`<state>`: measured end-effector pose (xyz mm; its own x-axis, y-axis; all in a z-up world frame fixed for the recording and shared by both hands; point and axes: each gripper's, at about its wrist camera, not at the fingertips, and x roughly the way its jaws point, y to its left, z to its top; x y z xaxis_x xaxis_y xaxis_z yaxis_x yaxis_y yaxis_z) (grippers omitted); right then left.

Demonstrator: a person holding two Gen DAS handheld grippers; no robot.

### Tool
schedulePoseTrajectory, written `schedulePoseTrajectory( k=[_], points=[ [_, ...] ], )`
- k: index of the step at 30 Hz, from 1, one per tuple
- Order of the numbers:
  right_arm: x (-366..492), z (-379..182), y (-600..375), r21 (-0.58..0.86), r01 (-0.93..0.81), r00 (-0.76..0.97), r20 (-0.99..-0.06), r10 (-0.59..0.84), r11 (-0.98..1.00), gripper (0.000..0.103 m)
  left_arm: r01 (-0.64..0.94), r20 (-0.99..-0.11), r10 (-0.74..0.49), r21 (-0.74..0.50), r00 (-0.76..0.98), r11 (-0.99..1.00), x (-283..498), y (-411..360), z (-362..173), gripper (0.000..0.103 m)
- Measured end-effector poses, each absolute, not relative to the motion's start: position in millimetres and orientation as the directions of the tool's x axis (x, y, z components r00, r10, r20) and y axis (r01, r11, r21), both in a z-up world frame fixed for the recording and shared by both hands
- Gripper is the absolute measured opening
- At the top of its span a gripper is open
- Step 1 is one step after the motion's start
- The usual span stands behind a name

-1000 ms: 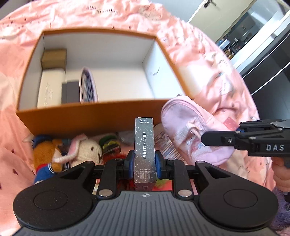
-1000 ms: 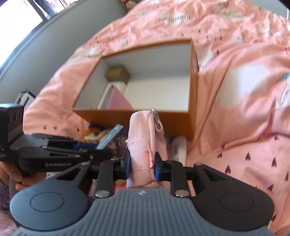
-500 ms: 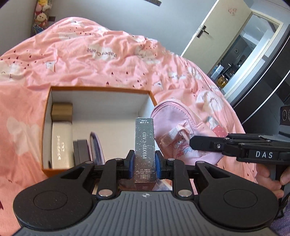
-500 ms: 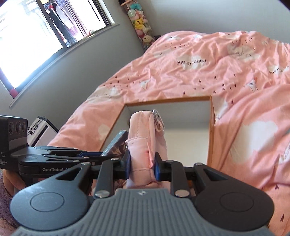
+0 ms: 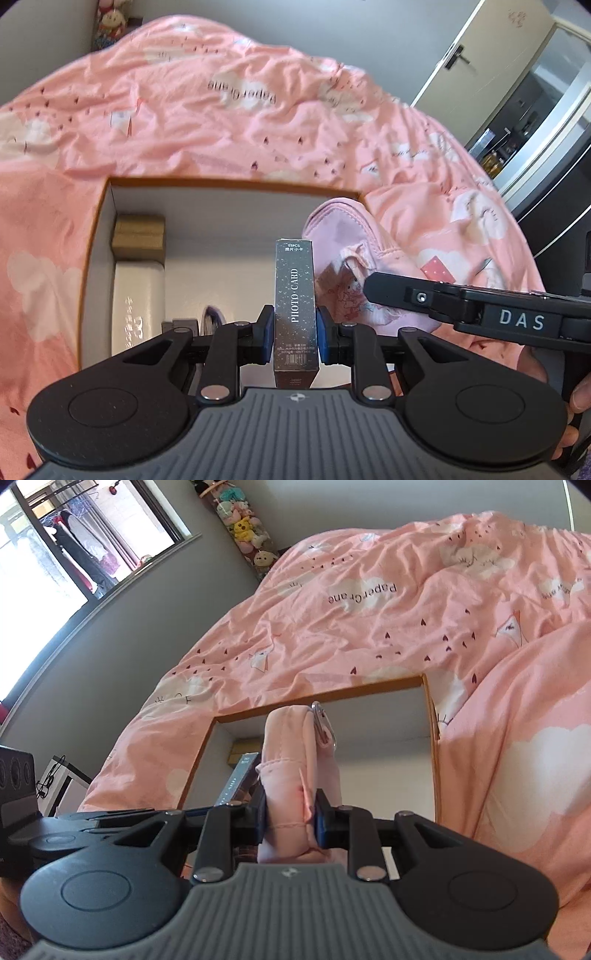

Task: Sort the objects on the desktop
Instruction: 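Carry the PHOTO CARD box and pink pouch into the box with both grippers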

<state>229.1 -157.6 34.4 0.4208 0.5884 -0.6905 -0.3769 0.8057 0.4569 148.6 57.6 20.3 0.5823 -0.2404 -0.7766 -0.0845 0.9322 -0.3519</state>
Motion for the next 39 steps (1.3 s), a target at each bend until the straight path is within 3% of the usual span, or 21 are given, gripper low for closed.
schedulePoseTrajectory(
  k=[17,25,39],
  points=[
    [256.7,-20.2,-148.5,0.459,-0.320,0.337,-0.763,0.552,0.829,0.026,-0.035,-0.889,-0.185,-0.219,0.420,0.975,177.2,46.7,-11.7,0.026],
    [266.4,-24.2,-157.6,0.463,-0.298,0.344,-0.764,0.546,0.835,0.027,0.029,-0.870,-0.182,-0.190,0.459,0.981,172.7,33.3,-15.9,0.026],
    [268.7,-18.1,-162.5,0.380,-0.335,0.395,-0.774,0.494,0.862,0.027,0.119,-0.941,-0.095,-0.059,0.325,0.991,197.4,8.3,-46.1,0.026]
  ],
)
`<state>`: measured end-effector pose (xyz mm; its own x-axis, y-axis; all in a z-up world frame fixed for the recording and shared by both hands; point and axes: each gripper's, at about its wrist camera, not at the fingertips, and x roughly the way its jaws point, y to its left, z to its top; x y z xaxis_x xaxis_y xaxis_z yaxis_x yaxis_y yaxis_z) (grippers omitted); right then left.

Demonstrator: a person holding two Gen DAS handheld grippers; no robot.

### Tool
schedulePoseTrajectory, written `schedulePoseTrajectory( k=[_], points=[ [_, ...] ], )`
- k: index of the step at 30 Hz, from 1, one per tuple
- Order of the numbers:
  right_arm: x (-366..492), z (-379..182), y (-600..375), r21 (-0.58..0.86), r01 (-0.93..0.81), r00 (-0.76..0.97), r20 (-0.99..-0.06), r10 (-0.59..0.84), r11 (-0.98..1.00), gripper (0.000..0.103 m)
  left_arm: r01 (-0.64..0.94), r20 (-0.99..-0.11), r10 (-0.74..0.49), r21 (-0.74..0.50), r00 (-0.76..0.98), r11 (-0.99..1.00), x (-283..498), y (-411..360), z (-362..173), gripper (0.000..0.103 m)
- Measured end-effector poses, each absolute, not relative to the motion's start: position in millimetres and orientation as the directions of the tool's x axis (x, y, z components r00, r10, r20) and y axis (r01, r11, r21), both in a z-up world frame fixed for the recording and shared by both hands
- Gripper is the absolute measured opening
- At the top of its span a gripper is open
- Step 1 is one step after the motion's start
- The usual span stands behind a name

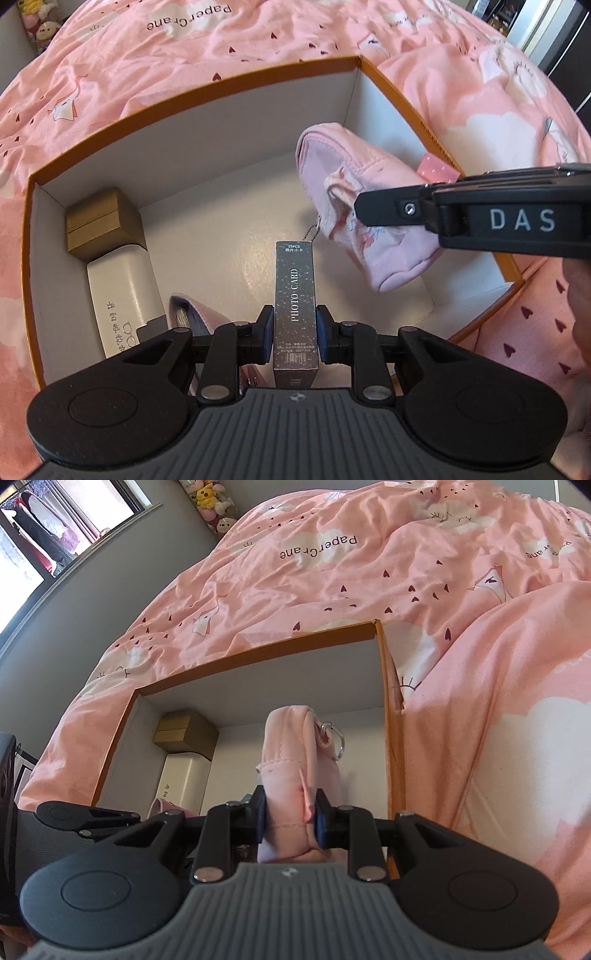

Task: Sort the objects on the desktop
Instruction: 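Carry the PHOTO CARD box and pink pouch into the box with both grippers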

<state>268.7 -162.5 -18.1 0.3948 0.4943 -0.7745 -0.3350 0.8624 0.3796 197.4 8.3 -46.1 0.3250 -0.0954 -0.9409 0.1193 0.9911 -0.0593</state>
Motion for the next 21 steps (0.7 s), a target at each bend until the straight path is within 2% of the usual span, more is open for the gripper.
schedulePoseTrajectory(
  k=[12,21],
  points=[
    [266.5,-17.3,-163.7,0.382,-0.347,0.393,-0.770,0.502,0.857,0.027,0.182,-0.961,-0.057,-0.007,0.270,0.983,213.3,-2.7,-55.1,0.026],
    [270.6,-17.8,-166.4,0.378,-0.349,0.380,-0.780,0.498,0.858,0.027,0.217,-0.968,-0.033,0.022,0.248,0.976,239.3,-11.0,-63.6,0.030]
  ],
)
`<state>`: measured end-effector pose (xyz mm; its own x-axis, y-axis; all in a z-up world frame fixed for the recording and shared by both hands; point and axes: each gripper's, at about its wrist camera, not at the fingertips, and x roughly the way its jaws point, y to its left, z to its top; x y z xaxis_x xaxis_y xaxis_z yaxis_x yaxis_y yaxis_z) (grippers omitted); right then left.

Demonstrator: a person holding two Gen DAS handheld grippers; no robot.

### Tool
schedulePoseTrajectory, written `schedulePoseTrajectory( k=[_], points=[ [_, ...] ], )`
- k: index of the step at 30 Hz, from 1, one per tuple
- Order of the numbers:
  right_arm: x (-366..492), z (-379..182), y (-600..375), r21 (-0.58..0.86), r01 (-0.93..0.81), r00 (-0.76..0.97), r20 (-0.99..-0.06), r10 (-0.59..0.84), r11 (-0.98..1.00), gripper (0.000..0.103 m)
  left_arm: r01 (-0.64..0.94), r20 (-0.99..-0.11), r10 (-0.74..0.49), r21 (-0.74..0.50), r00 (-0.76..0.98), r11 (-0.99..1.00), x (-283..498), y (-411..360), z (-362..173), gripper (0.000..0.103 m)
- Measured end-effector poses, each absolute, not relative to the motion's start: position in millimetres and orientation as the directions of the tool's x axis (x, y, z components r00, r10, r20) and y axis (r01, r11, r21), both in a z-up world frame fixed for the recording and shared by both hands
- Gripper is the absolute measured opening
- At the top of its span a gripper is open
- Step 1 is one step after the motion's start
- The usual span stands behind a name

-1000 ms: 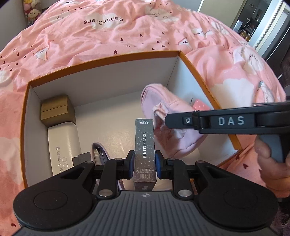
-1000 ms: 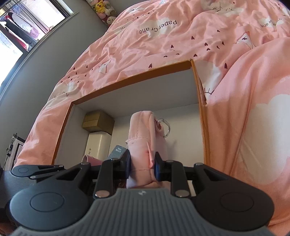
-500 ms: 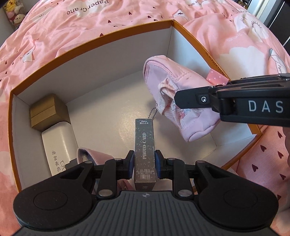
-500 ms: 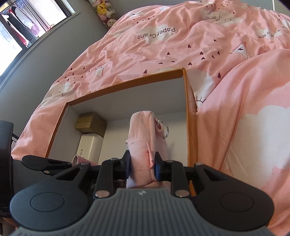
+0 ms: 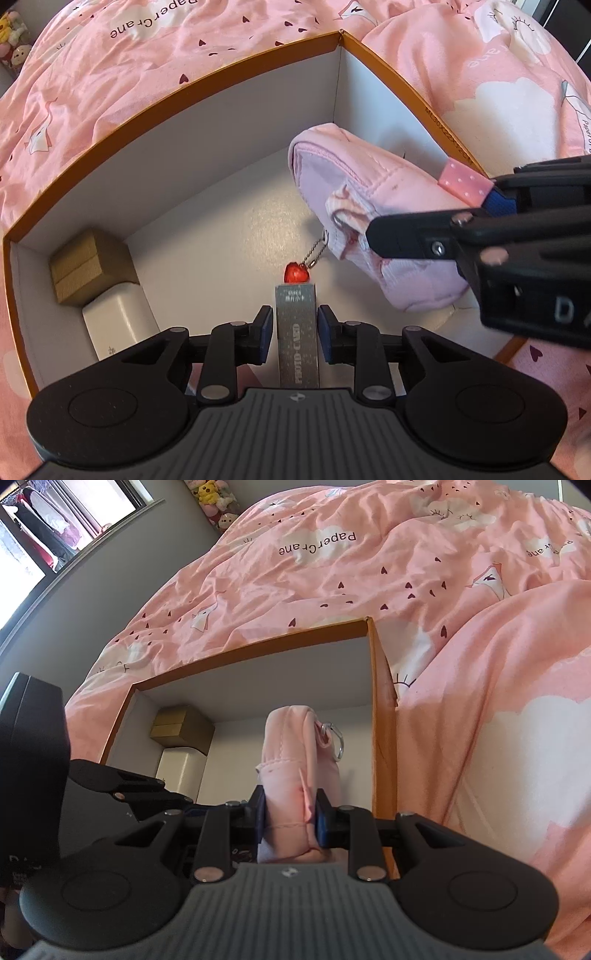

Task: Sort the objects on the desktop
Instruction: 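Carry the PHOTO CARD box and pink pouch into the box with both grippers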

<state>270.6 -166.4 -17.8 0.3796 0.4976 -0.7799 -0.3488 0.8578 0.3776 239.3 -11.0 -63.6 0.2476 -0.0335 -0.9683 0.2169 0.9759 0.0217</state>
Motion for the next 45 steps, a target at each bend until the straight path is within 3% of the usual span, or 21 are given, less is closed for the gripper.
schedulePoseTrajectory(
  k=[9,17,26,45],
  points=[
    [271.5,-17.2,-167.1,0.375,-0.350,0.379,-0.781,0.496,0.858,0.028,0.217,-0.967,-0.046,0.009,0.250,0.976,249.6,-8.3,-66.0,0.027],
    [270.5,-16.9,-163.2,0.389,-0.344,0.364,-0.784,0.503,0.855,0.028,0.192,-0.939,-0.073,-0.008,0.335,0.981,211.9,4.2,-26.0,0.026],
    [261.8,-22.2,-146.0,0.443,-0.361,0.328,-0.763,0.556,0.821,0.028,0.088,-0.915,-0.090,-0.060,0.392,0.994,176.4,24.2,-16.3,0.026],
    [269.2,-28.6,-116.4,0.353,-0.408,0.212,-0.860,0.463,0.842,0.038,-0.030,-0.901,-0.139,-0.166,0.411,0.986,153.2,41.1,-27.6,0.027]
  ],
)
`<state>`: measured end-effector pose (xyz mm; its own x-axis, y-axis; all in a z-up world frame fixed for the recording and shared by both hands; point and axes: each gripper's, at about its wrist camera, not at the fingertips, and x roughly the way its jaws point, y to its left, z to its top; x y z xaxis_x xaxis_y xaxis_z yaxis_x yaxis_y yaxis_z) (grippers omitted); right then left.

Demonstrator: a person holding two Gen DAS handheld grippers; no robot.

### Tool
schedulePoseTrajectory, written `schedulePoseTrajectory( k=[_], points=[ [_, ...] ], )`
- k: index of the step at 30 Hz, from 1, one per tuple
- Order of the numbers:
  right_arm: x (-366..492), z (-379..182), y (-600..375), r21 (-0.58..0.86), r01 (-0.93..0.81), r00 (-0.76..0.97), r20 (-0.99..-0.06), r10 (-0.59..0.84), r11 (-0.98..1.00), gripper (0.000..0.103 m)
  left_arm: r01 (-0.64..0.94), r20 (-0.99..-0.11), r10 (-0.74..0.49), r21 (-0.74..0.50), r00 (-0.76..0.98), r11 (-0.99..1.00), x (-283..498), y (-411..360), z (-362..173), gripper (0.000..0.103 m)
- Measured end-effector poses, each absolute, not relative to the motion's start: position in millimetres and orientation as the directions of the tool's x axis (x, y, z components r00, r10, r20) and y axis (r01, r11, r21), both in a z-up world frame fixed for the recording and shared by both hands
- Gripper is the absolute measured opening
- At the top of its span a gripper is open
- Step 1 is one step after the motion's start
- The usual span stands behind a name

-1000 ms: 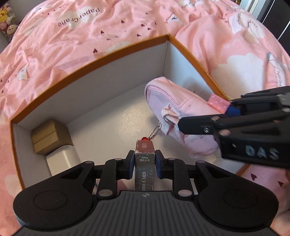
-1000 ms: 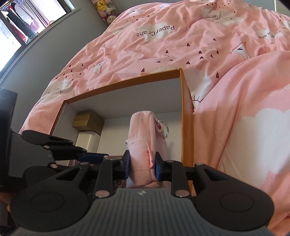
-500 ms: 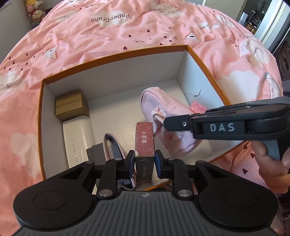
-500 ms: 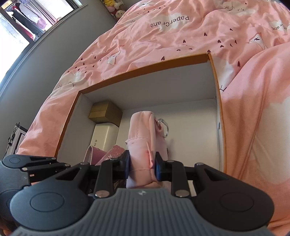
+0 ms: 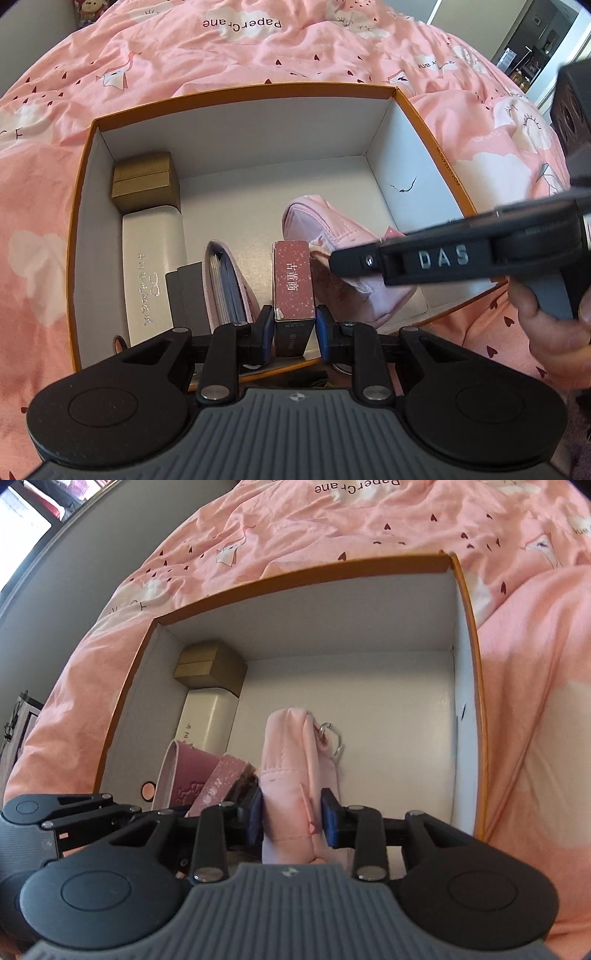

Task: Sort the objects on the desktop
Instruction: 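Carry the PHOTO CARD box and pink pouch into the box with both grippers, then lower the PHOTO CARD box and pink pouch into the box and open both grippers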

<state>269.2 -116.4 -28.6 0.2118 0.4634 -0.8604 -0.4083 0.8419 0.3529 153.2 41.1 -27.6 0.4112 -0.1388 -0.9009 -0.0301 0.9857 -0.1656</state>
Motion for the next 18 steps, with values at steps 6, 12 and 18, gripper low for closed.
schedulePoseTrajectory(
  k=[6,12,18],
  points=[
    [288.2,-22.2,-94.9,0.281,-0.454,0.220,-0.884,0.412,0.846,0.040,-0.040,-0.894,-0.153,-0.187,0.421,0.982,151.2,44.4,-28.1,0.027],
    [298.0,-31.2,-65.5,0.167,-0.517,0.238,-0.914,0.328,0.839,0.041,-0.046,-0.887,-0.176,-0.216,0.426,0.975,151.7,47.1,-28.1,0.027],
    [295.6,-30.1,-65.0,0.104,-0.541,0.270,-0.918,0.289,0.834,0.018,-0.049,-0.884,-0.186,-0.229,0.428,0.972,150.9,49.1,-28.1,0.027]
  ],
)
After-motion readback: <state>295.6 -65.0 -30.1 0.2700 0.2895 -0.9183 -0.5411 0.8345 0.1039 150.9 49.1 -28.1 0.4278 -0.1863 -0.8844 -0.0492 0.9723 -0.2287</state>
